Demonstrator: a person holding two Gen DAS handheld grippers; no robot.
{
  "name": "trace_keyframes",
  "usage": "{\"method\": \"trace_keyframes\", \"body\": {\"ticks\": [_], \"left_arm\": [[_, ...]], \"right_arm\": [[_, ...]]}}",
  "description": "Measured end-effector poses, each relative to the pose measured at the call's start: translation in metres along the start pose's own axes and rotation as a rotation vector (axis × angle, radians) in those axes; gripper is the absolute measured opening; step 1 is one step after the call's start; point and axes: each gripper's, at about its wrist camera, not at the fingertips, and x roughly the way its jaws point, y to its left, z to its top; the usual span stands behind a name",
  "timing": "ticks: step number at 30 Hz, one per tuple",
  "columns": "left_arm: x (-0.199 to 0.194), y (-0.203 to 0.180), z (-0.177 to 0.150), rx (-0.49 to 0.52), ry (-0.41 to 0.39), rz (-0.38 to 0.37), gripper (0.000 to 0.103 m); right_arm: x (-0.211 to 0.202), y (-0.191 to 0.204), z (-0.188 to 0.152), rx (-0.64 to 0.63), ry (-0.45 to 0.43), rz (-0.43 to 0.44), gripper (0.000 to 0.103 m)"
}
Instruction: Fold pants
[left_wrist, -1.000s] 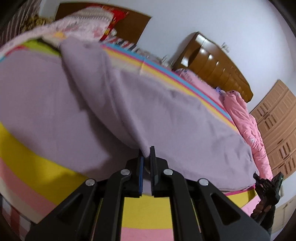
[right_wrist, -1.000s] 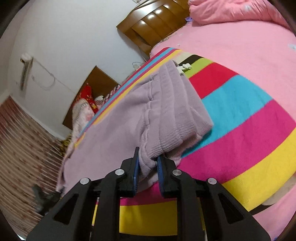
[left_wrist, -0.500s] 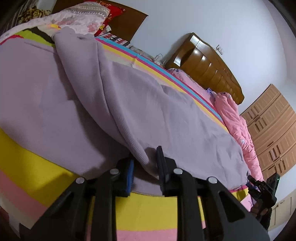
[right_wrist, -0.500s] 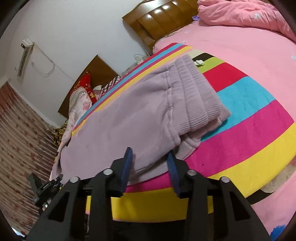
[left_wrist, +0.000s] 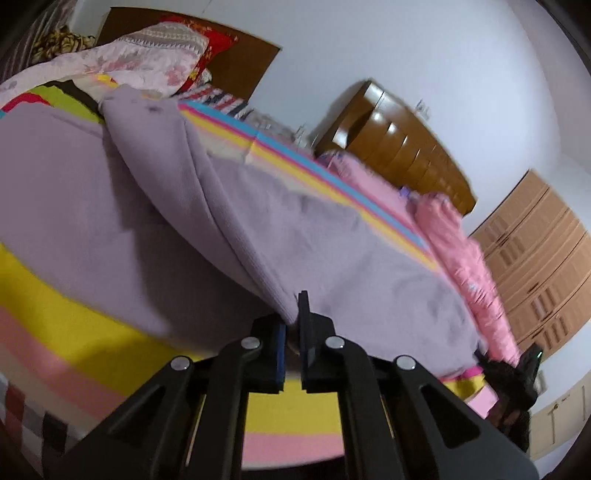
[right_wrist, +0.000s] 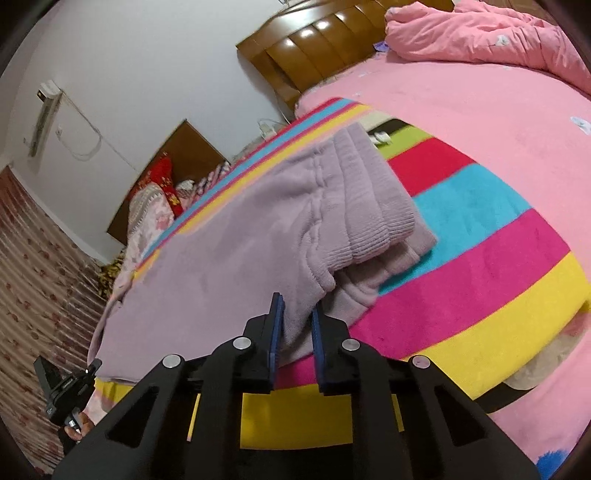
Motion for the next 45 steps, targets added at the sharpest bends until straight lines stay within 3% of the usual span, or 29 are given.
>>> {"method": "trace_keyframes", "body": {"ticks": [3,11,15,21,27,30,32,33,34,35,36,38,40,45], "left_arm": [[0.024,0.017,-0.016,-0.051,0.062,0.029,0.005],[0.020,0.012,-0.014,-0.020,0.026,0.036,0.005],[0.008,0.004,-0.008,0.011,-0.034,0.037,0.005],[0.026,0.008,-0.013,0.014,0.027,0.081,0.006],[0.011,0.006,-0.010,0.012,-0.031,0.062,0.006],[0.017,0.007,-0.011,0.014,-0.006,0.080,0.006],[0.021,0.015,-0.015,-0.024,0.010,0.064,0.008],[0.019,0.016,-0.014,-0.024,0.017,0.054,0.010],[0.017,0.016,-0.013,-0.021,0.020,0.052,0.014],[0.012,0.016,-0.011,-0.018,0.014,0.062,0.028],[0.003,0.016,-0.009,-0.015,-0.015,0.091,0.054],[-0.025,0.018,-0.004,-0.005,-0.123,0.210,0.079],[-0.045,0.011,0.004,0.047,-0.198,0.299,0.080],[-0.037,-0.023,0.010,0.151,-0.196,0.232,0.094]], "right_arm": [[0.004,-0.005,-0.003,0.014,-0.003,0.004,0.013],[0.001,0.007,-0.003,-0.046,-0.024,-0.033,0.013],[0.000,0.014,0.001,-0.059,-0.037,-0.024,0.013],[0.008,-0.001,-0.004,-0.019,-0.013,-0.011,0.011],[0.000,0.002,-0.003,-0.008,-0.022,0.013,0.011],[0.008,-0.010,-0.007,0.018,-0.017,0.023,0.006],[0.006,-0.007,-0.006,0.005,-0.016,0.012,0.011],[0.002,-0.004,-0.005,-0.006,-0.006,0.015,0.020],[-0.002,-0.001,-0.004,-0.012,-0.001,0.011,0.026],[-0.012,0.003,-0.003,-0.027,-0.012,-0.016,0.046],[-0.020,0.006,-0.003,-0.046,-0.036,-0.050,0.057],[-0.044,0.024,0.000,-0.153,-0.127,-0.135,0.057],[-0.055,0.053,0.002,-0.291,-0.171,-0.180,0.057],[-0.020,0.122,-0.013,-0.502,-0.123,-0.102,0.064]]}}
